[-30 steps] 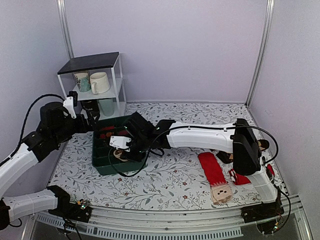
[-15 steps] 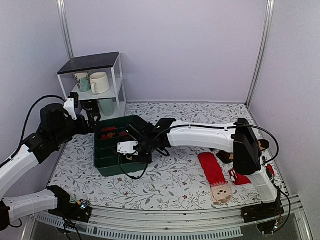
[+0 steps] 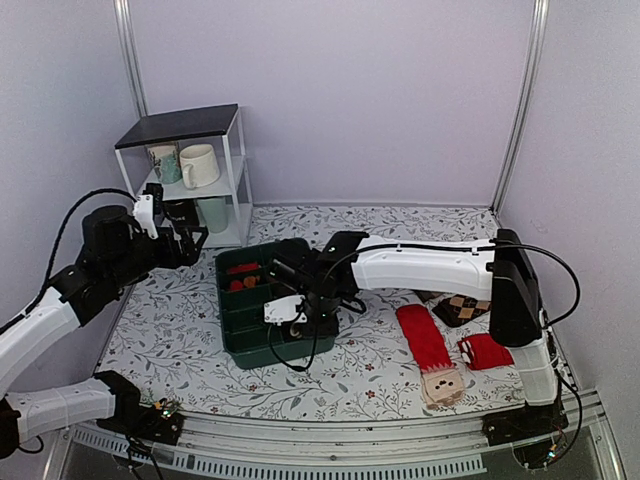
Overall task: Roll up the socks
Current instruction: Move the storage box to the center of the board, then pass from the right arm to the left
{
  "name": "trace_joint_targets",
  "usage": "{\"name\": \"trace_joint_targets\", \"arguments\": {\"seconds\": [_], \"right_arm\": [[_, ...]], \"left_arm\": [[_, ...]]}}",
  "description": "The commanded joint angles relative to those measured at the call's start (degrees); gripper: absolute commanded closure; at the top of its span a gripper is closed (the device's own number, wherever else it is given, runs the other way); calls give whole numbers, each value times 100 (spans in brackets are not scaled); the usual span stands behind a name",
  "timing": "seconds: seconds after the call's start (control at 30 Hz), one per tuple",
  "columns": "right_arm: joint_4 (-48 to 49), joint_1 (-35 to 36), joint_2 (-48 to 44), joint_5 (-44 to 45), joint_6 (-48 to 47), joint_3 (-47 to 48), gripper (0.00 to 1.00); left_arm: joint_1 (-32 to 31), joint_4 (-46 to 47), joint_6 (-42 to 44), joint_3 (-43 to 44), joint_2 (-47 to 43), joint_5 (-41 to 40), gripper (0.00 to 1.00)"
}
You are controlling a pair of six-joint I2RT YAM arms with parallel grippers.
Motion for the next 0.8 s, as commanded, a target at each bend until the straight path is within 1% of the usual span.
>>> {"name": "trace_joint_targets", "arguments": {"seconds": [0.0, 0.1, 0.17, 0.27, 0.4, 0.57, 0.7, 0.77], "right_arm": [[-661, -16, -34, -81, -402, -118, 91], [-785, -44, 176, -394, -772, 313, 90], [-796, -45, 221, -833, -929, 353, 89], [-826, -38, 343, -1170, -937, 191, 88], [-634, -65, 534, -1247, -929, -82, 89], [67, -207, 235, -972, -997, -261, 89], [169, -454, 114, -1211, -1064, 80, 89], [547, -579, -282, -1485, -1015, 62, 89]], "left_arm": [[58, 210, 102, -45, 96, 195, 0], [59, 176, 167, 7, 111, 180, 0], [57, 169, 197, 39, 111, 164, 0], [57, 169, 237, 87, 128, 122, 1], [57, 217, 269, 123, 233, 107, 1], [52, 195, 334, 139, 311, 106, 0], [57, 223, 361, 86, 305, 85, 1], [57, 226, 353, 75, 290, 90, 0]]}}
